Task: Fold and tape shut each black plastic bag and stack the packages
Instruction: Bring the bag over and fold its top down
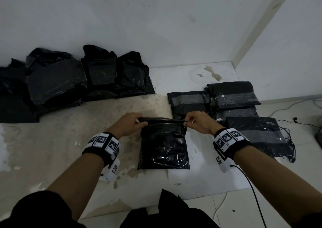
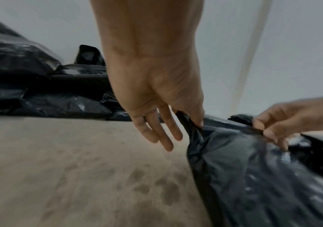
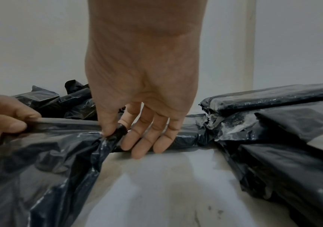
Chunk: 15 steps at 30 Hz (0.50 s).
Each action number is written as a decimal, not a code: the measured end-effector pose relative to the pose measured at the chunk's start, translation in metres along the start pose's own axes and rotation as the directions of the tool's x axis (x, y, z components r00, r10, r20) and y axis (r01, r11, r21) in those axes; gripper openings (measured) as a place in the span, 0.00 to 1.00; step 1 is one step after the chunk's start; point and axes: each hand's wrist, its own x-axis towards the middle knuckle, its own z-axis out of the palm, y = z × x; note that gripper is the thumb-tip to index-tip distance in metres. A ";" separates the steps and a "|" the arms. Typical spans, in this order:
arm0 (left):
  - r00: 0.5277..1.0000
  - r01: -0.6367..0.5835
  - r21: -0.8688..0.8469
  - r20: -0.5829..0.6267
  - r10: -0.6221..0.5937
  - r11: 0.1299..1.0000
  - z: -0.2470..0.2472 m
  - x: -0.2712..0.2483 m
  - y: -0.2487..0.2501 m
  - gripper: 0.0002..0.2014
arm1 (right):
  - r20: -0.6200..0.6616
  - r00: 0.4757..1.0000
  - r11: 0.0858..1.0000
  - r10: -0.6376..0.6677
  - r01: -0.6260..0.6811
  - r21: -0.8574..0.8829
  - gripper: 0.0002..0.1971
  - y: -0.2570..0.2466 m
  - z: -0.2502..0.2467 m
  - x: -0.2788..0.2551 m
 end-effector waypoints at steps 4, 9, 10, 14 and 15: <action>0.991 0.115 -0.272 -0.029 -0.128 0.955 0.016 -0.011 0.000 0.08 | -0.101 0.994 0.990 0.034 -0.020 0.139 0.06 -0.006 0.011 0.003; 0.907 0.301 -0.557 -0.084 -0.413 0.774 0.049 -0.026 0.001 0.31 | -0.160 0.958 0.916 0.237 -0.166 0.365 0.20 -0.001 0.042 -0.005; 0.895 0.340 -0.539 -0.067 -0.441 0.771 0.056 -0.028 0.001 0.32 | -0.107 0.950 0.886 0.292 -0.227 0.404 0.22 -0.002 0.049 -0.008; 0.911 0.352 -0.474 -0.023 -0.411 0.807 0.076 -0.030 0.002 0.20 | -0.052 0.939 0.876 0.340 -0.296 0.380 0.26 -0.004 0.074 -0.008; 0.917 0.339 -0.518 -0.005 -0.400 0.785 0.077 -0.031 0.003 0.18 | -0.055 0.936 0.871 0.348 -0.301 0.388 0.24 -0.003 0.078 -0.007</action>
